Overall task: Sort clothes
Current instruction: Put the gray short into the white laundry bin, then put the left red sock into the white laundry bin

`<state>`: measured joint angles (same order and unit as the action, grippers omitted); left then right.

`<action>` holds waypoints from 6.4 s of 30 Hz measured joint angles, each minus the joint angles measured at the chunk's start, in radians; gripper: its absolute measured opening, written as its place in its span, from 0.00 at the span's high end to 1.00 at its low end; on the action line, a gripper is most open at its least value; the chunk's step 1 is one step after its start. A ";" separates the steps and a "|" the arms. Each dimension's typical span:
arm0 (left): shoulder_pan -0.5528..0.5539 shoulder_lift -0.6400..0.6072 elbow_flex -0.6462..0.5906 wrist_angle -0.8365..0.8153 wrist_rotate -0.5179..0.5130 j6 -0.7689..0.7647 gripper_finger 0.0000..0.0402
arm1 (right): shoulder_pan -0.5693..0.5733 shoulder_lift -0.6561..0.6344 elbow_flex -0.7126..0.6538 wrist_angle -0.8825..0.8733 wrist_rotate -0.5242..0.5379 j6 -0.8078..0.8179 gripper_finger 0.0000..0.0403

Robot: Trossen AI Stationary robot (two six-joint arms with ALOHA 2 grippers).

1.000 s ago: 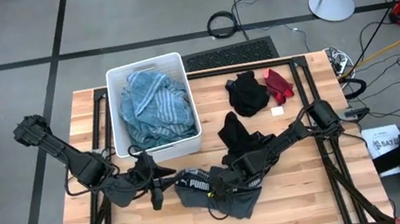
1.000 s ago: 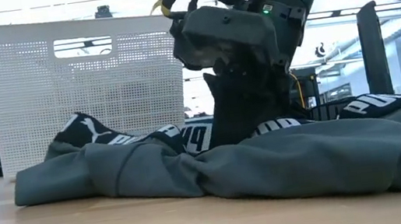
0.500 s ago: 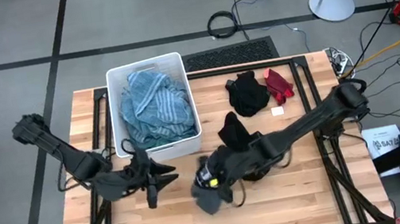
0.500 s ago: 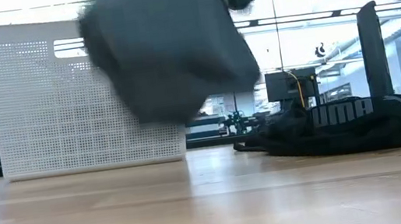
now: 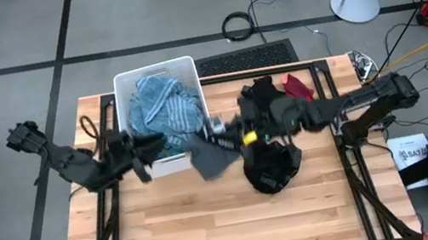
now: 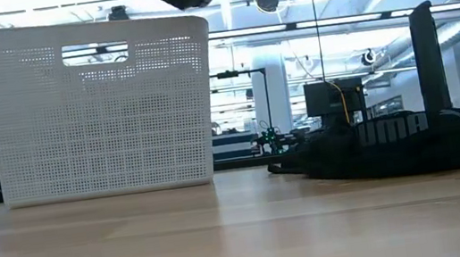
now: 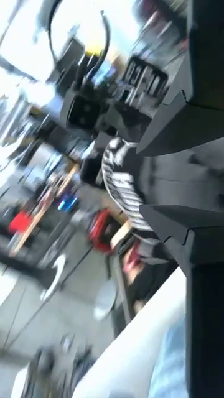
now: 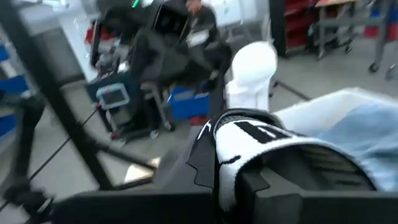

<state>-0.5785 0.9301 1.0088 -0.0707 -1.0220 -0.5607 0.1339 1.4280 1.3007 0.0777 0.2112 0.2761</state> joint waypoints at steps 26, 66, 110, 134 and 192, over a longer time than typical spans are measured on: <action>0.385 -0.254 0.000 -0.097 0.175 0.436 0.64 | -0.497 0.704 0.762 0.015 -0.310 0.015 0.99; 0.576 -0.243 0.000 -0.208 0.210 0.185 0.64 | -0.548 0.872 1.053 -0.710 -0.415 -0.313 0.64; 0.579 -0.133 0.000 -0.092 0.097 0.104 0.64 | -0.841 0.145 0.133 -1.320 -0.079 -0.229 0.37; 0.579 -0.100 0.000 -0.100 0.144 0.050 0.64 | -1.064 0.079 -0.436 -0.910 -0.087 -0.167 0.37; 0.578 -0.194 0.000 -0.186 0.298 0.136 0.64 | -0.592 0.002 0.208 -0.538 -0.370 0.187 1.00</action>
<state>-0.0002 0.7360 1.0088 -0.2569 -0.7236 -0.4248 -0.4577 1.4298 1.5085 -0.4601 -0.1590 0.4626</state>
